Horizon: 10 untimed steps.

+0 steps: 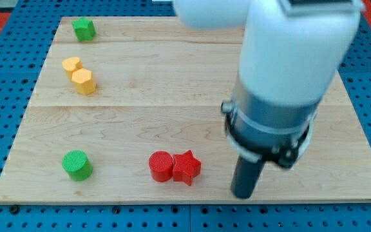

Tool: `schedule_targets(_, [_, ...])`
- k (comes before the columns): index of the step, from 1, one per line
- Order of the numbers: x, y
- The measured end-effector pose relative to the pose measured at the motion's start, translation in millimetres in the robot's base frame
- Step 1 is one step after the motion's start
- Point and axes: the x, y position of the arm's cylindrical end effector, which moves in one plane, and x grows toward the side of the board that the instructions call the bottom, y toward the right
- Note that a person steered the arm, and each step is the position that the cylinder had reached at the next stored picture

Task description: Place the red star to the center of the board

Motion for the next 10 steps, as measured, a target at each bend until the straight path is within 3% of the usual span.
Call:
schedule_targets(2, [-31, -63])
schedule_targets(3, [-1, -54])
schedule_targets(6, [-54, -87])
schedule_targets(10, [-58, -117])
